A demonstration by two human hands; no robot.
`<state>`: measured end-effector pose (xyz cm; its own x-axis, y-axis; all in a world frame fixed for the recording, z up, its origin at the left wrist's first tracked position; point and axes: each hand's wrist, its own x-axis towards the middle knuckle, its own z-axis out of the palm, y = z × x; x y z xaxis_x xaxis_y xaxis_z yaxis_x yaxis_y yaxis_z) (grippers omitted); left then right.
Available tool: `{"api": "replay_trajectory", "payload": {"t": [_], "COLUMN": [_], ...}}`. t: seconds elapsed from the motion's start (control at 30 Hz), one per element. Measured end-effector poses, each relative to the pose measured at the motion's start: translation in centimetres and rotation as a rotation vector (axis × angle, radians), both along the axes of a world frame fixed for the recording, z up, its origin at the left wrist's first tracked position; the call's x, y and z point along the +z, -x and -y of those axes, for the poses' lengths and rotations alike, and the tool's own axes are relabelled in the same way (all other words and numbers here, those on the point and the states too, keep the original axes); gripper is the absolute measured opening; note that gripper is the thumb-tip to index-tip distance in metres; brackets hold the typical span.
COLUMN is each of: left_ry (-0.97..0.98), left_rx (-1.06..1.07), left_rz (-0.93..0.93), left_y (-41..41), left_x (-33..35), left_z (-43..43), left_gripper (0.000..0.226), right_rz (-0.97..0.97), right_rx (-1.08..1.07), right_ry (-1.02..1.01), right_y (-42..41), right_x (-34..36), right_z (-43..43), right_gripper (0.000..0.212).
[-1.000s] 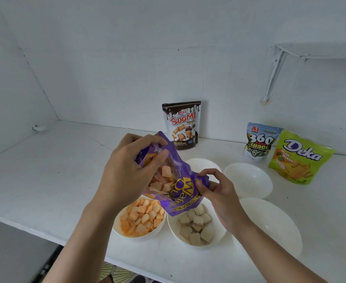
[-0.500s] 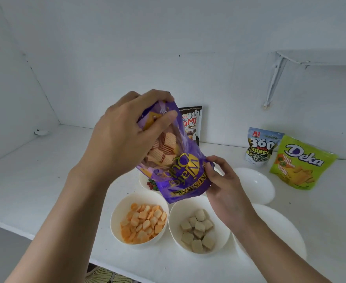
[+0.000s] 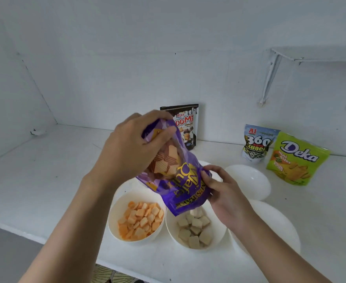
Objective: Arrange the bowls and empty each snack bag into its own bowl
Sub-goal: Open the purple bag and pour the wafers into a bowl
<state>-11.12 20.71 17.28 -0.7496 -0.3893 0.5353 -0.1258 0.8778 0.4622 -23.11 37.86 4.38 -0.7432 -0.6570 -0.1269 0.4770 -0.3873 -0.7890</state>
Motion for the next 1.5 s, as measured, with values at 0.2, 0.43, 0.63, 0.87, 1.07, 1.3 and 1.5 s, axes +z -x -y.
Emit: {"api": "replay_trajectory", "payload": {"t": [0.2,0.43,0.63,0.87,1.07,1.3,1.5], "left_ry": [0.045,0.009,0.001,0.007,0.062,0.059,0.060], "left_rx": [-0.012,-0.007,-0.053,-0.100,-0.185,-0.373,-0.412], "left_rz": [-0.097,0.063,0.054,0.015,0.026,0.253,0.085], "left_y": [-0.8,-0.1,0.0,0.2,0.4,1.3,1.6], "left_x": [2.6,-1.1,-1.8,0.7,3.5,0.7,-0.7], "left_z": [-0.3,-0.4,0.2,0.8,0.7,0.3,0.4], "left_gripper": [0.026,0.033,0.033,0.030,0.042,0.048,0.036], "right_rz": [-0.087,-0.159,-0.170,-0.228,-0.574,-0.880,-0.950], "right_rx": [0.017,-0.053,-0.059,-0.077,-0.190,0.084,0.045], "right_ry": [0.083,-0.220,-0.344,-0.306,-0.239,-0.202,-0.287], "right_y": [0.0,-0.3,0.0,0.2,0.5,0.8,1.2], "right_x": [2.1,-0.9,-2.2,-0.6,2.4,3.2,2.9], "right_z": [-0.1,-0.1,-0.3,-0.4,-0.7,-0.8,0.1], "right_gripper": [0.023,0.013,0.026,0.020,0.028,0.017,0.014]}}
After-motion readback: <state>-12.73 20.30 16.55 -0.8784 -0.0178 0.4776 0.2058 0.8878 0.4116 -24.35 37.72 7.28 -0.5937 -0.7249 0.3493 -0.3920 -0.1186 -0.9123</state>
